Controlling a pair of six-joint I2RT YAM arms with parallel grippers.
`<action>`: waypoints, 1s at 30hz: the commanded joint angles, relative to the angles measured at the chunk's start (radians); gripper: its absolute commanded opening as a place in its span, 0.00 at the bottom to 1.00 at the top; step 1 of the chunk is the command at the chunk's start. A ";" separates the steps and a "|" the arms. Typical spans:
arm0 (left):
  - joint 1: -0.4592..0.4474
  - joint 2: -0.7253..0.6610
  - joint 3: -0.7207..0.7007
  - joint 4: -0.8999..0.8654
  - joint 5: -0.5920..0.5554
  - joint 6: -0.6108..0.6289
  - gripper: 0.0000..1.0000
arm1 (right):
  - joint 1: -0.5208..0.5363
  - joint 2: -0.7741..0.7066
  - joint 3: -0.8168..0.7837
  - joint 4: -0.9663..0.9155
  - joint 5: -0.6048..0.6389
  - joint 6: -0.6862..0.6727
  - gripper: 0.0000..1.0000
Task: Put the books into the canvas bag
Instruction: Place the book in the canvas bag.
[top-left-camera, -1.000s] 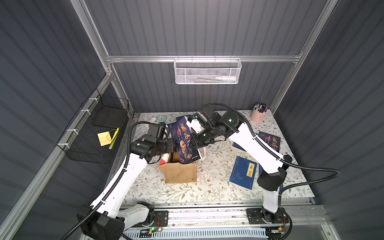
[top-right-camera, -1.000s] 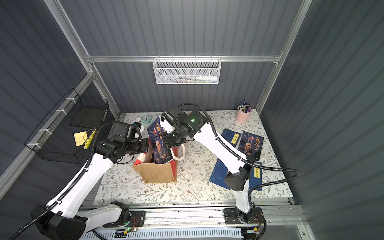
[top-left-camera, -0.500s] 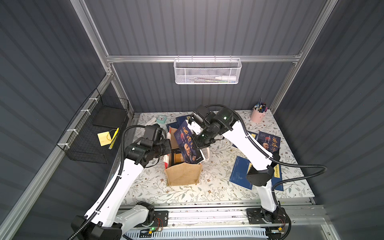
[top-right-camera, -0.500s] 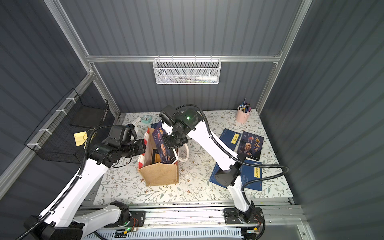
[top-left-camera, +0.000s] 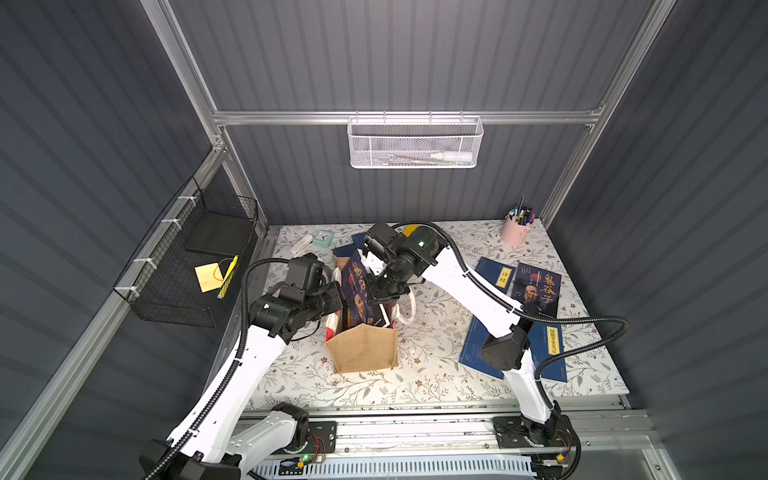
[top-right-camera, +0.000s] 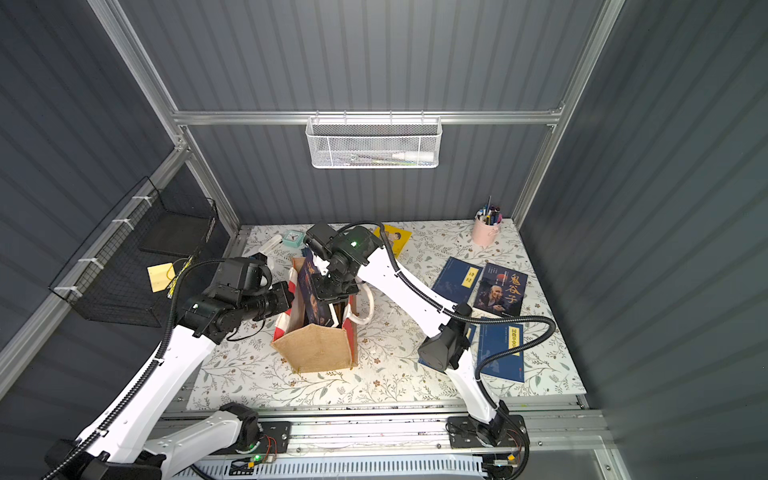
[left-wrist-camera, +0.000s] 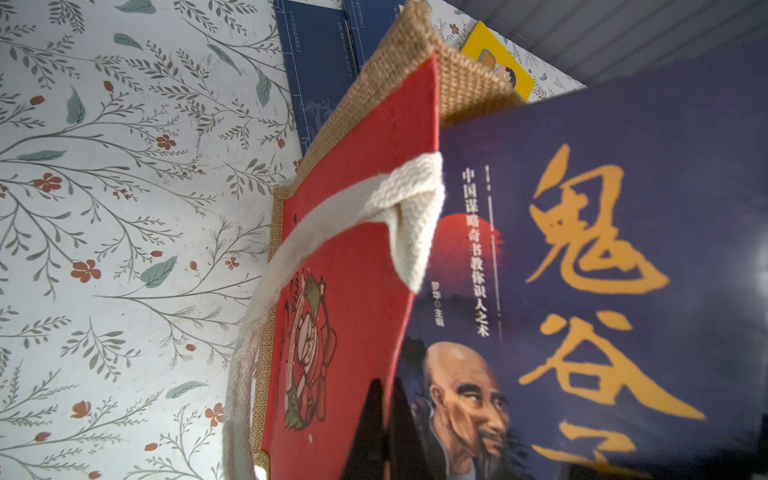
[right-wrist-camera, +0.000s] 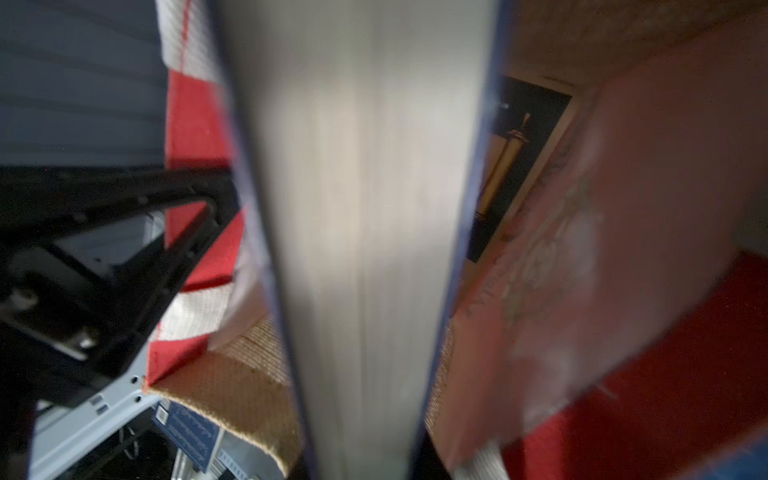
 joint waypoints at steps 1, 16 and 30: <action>-0.001 -0.036 -0.008 0.046 0.038 -0.020 0.00 | -0.001 0.000 -0.044 0.163 -0.082 0.074 0.08; -0.001 -0.032 -0.018 0.038 0.039 -0.012 0.00 | -0.002 -0.001 -0.455 0.517 -0.105 0.227 0.13; 0.000 -0.007 -0.012 0.034 0.001 0.013 0.00 | -0.007 -0.032 -0.509 0.444 0.130 0.135 0.53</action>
